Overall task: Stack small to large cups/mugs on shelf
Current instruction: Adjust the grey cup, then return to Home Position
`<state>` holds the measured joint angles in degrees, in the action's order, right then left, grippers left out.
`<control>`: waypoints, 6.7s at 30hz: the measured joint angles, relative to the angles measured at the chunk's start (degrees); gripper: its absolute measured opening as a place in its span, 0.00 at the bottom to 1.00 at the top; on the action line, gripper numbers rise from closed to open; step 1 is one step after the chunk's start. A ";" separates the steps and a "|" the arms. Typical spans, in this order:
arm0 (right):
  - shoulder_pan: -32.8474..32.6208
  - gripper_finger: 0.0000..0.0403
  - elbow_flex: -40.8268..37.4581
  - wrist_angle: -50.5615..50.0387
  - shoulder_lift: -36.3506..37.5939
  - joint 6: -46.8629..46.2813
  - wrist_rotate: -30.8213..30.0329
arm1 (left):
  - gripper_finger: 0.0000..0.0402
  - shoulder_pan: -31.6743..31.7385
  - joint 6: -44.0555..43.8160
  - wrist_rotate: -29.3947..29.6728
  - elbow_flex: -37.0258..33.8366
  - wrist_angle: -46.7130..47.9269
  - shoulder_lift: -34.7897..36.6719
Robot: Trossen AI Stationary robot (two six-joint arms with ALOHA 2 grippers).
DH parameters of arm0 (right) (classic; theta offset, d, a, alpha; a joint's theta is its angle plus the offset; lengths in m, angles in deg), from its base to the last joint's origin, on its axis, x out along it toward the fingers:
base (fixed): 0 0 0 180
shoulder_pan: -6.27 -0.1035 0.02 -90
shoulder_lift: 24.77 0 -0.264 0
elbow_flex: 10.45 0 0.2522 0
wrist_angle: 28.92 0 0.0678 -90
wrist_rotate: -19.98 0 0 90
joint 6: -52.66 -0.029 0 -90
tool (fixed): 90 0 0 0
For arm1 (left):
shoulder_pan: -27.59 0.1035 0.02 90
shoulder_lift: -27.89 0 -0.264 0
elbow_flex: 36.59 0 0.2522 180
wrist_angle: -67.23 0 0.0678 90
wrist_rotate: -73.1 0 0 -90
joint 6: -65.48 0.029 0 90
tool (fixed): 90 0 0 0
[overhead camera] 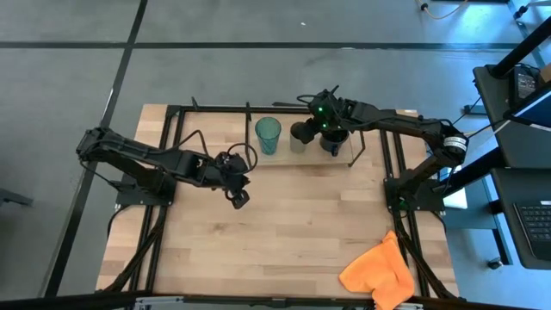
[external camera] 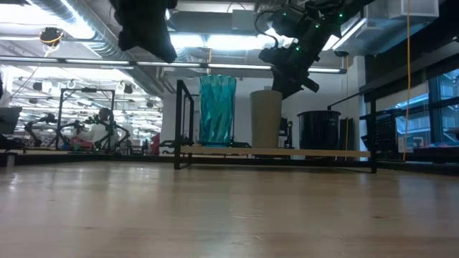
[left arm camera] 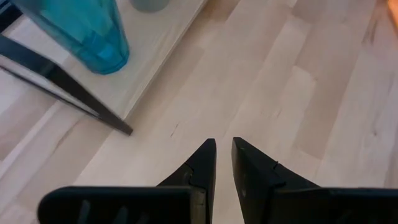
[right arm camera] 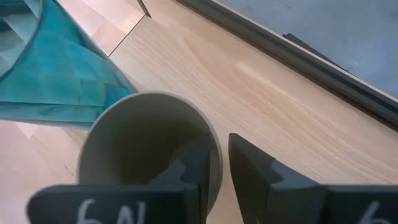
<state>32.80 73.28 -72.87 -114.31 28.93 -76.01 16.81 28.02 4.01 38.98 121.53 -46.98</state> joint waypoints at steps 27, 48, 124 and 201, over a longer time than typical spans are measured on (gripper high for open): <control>-5.58 0.38 26.04 -10.26 6.74 10.37 7.80 | 0.10 0.25 19.06 -1.11 5.41 -16.96 0.02; -18.56 0.38 35.59 -22.96 11.29 17.56 33.05 | 0.10 13.32 28.80 -32.34 1.15 -49.74 0.56; -20.15 0.38 -69.60 55.01 89.43 -1.17 25.71 | 0.10 11.50 14.10 -11.96 -61.36 -71.33 52.81; -20.11 0.38 -69.51 34.35 89.18 15.06 28.56 | 0.10 11.52 11.02 -28.87 -61.36 -45.07 52.76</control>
<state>12.69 3.78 -38.52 -25.13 43.99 -47.45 28.32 39.04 -24.86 -22.38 76.45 5.79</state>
